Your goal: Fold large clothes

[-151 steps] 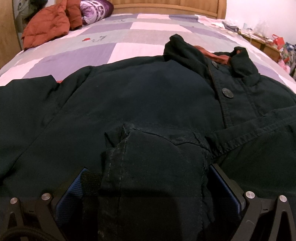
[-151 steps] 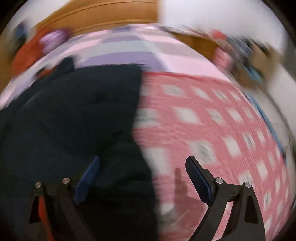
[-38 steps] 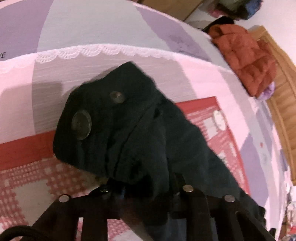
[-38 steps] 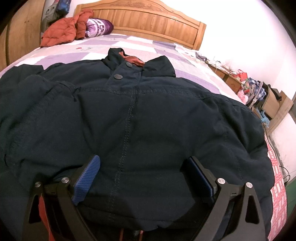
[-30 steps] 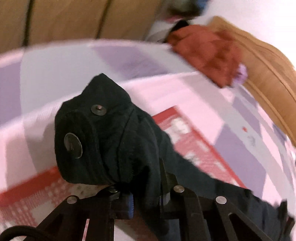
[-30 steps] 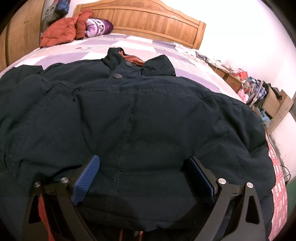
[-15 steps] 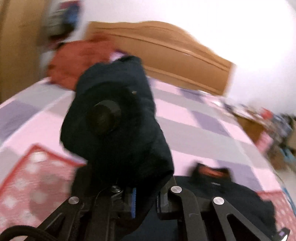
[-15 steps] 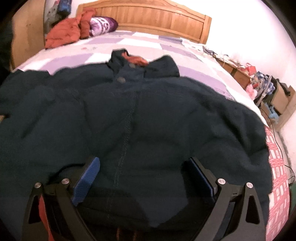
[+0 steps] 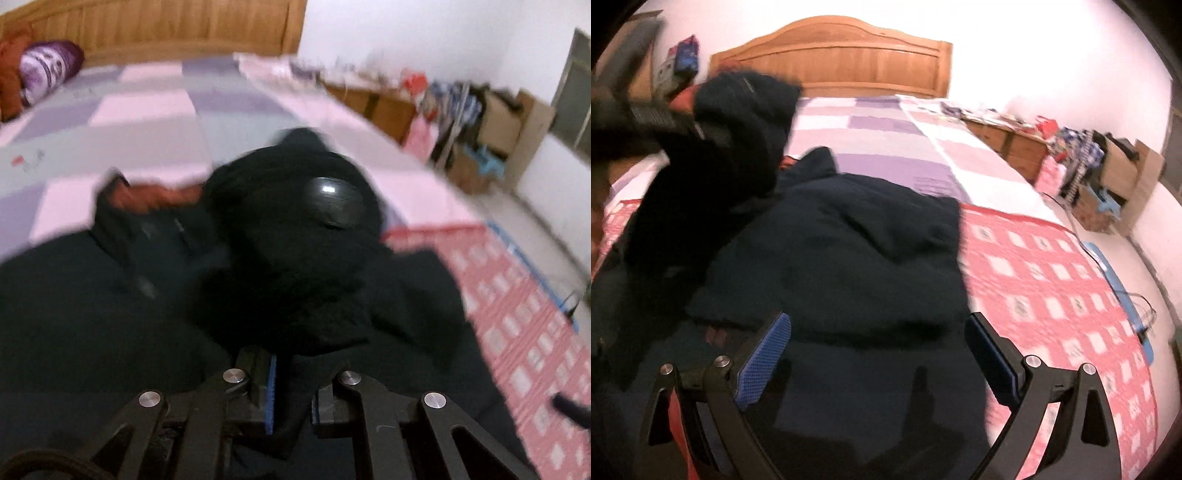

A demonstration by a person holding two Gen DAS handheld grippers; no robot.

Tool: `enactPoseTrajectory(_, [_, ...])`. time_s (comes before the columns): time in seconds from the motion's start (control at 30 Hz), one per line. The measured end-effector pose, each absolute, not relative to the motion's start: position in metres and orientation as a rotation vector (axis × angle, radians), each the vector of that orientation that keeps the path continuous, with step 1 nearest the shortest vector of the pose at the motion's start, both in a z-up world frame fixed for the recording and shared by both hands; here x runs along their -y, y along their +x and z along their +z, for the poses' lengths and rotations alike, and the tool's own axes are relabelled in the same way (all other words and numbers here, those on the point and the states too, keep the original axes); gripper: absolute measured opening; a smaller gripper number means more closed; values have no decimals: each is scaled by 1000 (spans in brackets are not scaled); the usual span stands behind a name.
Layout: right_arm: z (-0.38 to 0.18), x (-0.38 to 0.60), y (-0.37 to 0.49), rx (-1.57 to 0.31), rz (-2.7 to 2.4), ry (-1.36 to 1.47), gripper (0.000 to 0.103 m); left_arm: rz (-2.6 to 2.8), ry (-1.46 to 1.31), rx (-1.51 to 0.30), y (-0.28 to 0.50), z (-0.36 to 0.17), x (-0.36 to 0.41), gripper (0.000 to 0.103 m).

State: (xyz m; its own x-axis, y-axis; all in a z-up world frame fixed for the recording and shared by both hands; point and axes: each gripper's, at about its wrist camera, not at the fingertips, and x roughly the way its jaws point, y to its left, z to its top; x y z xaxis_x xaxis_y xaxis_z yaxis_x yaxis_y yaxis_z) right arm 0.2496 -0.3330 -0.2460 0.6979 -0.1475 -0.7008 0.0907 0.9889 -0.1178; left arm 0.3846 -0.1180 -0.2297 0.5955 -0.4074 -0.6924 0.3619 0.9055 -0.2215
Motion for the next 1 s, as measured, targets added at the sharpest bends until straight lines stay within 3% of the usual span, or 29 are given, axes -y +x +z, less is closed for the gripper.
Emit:
enactPoseTrajectory(0.3, [-267,383,214,-850,-213,-10,97,-410,77,-823,371,-258,152,12])
enactPoseTrajectory(0.4, [-269,386,213,-849,-232,8,97,-470,16,-824,364,-250,152,30])
enactPoseTrajectory(0.47, [-266,385,219,-837,-242,11,97,-562,-40,-789,351,-237,150,64])
enactPoseTrajectory(0.53, [-260,384,222,-822,-259,12,97,-645,-51,-754,337,-223,149,73])
enactPoseTrajectory(0.73, [-234,381,243,-764,-280,18,97,-529,-33,-688,328,-202,96,81])
enactPoseTrajectory(1.0, [-212,302,320,-700,-105,-26,97,-77,-14,-795,409,-239,-31,81])
